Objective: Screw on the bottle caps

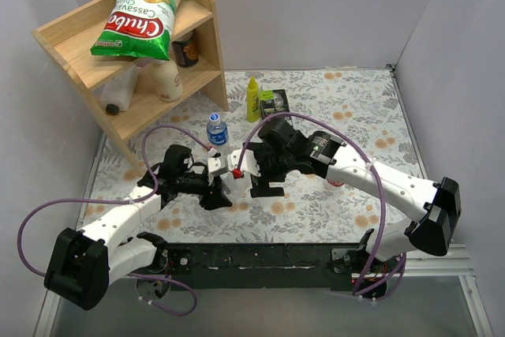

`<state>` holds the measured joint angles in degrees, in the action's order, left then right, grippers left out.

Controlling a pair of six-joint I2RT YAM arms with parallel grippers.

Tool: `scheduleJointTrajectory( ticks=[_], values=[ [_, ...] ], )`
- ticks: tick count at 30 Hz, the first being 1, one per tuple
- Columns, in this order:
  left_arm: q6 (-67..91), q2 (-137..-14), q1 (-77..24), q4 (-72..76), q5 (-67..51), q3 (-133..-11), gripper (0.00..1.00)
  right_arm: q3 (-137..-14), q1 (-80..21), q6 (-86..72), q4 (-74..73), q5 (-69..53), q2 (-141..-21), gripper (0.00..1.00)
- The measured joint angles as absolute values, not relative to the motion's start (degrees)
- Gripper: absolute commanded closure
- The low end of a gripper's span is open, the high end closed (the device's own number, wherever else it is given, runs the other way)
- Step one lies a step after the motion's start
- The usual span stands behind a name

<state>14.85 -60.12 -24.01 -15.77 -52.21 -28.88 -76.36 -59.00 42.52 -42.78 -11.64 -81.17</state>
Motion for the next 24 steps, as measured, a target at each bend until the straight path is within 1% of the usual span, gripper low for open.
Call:
scheduleJointTrajectory(
  ticks=[4, 8, 10, 11, 14, 19, 20, 24],
  values=[
    [9.3, -59.7, -23.4, -18.9, -52.0, -30.1, 1.0, -80.6, -56.7, 41.4, -48.2, -13.2, -83.5, 0.03],
    [-0.5, -59.8, -23.2, -24.4, -50.4, -33.3, 1.0, -85.5, -54.0, 46.2, -50.4, -17.0, -83.7, 0.05],
    [-5.0, -60.4, -23.1, -27.2, -49.9, -34.5, 1.0, -85.6, -54.3, 49.2, -50.8, -18.7, -82.1, 0.09],
    [-6.8, -60.8, -23.1, -28.4, -49.7, -34.9, 1.0, -85.6, -54.9, 50.7, -51.1, -19.4, -81.4, 0.13],
    [-10.1, -61.6, -23.1, -30.7, -49.3, -35.4, 1.0, -85.6, -56.5, 54.3, -51.5, -20.9, -80.2, 0.19],
    [-12.1, -61.7, -23.0, -32.6, -49.0, -36.2, 1.0, -85.6, -58.0, 58.2, -52.5, -22.1, -80.4, 0.31],
    [-12.2, -61.7, -23.0, -32.7, -49.0, -36.4, 1.0, -85.6, -58.1, 58.8, -52.8, -22.3, -80.4, 0.35],
    [-12.6, -61.7, -23.0, -32.8, -48.9, -36.6, 1.0, -85.5, -58.7, 60.3, -53.6, -22.6, -80.8, 0.45]
  ],
)
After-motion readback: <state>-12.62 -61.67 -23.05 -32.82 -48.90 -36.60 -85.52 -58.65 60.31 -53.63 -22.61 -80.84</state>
